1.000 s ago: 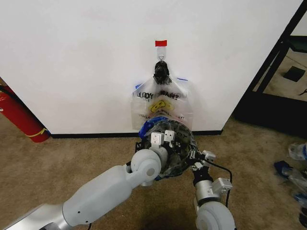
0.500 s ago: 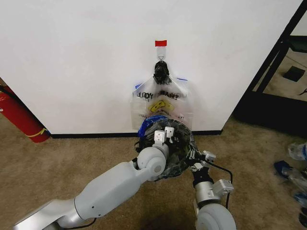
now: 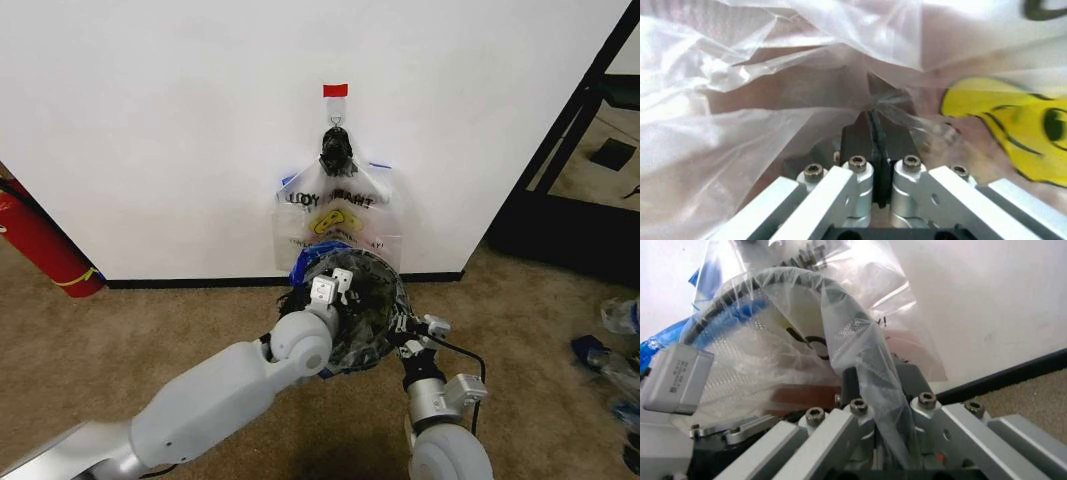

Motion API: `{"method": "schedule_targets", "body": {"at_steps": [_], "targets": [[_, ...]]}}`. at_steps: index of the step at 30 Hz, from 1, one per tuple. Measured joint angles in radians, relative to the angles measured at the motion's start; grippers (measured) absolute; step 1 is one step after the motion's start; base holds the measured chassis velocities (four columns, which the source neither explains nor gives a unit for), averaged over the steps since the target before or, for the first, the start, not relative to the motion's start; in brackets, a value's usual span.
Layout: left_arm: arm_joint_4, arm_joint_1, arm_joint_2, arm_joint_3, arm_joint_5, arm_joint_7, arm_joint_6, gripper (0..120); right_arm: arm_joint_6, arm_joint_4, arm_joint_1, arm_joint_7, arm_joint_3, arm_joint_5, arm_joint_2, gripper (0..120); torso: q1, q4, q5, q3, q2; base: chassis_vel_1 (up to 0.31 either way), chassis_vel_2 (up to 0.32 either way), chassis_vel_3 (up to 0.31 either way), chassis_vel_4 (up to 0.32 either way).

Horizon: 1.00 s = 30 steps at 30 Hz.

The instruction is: Pick up the garbage bag from the wall and place it over the trash bin.

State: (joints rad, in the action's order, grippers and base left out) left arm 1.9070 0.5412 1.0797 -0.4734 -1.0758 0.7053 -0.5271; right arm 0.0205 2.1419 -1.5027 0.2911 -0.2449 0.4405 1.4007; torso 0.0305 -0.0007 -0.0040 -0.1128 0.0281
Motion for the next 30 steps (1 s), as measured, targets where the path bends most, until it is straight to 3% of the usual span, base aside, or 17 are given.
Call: {"method": "schedule_targets", "body": {"at_steps": [7,18,30], "targets": [[0.001,-0.007,0.043,-0.001,-0.143,0.003,-0.026,0,-0.004,0.007,-0.005,-0.003,0.006,-0.008,-0.002,0,0.0,-0.0003,0.0001,0.0,0.0,0.0,0.0,0.0,0.0],[-0.052,-0.039,0.081,-0.047,-0.202,0.037,-0.114,0,0.047,0.002,-0.019,-0.048,0.017,-0.096,-0.016,0,0.0,-0.0001,0.0001,0.0,0.0,0.0,0.0,0.0,0.0],[-0.032,-0.063,0.056,-0.055,-0.296,0.045,-0.169,0,0.062,-0.021,-0.014,-0.056,0.024,-0.117,-0.013,0,0.0,-0.0002,0.0001,0.0,0.0,0.0,0.0,0.0,0.0]]}}
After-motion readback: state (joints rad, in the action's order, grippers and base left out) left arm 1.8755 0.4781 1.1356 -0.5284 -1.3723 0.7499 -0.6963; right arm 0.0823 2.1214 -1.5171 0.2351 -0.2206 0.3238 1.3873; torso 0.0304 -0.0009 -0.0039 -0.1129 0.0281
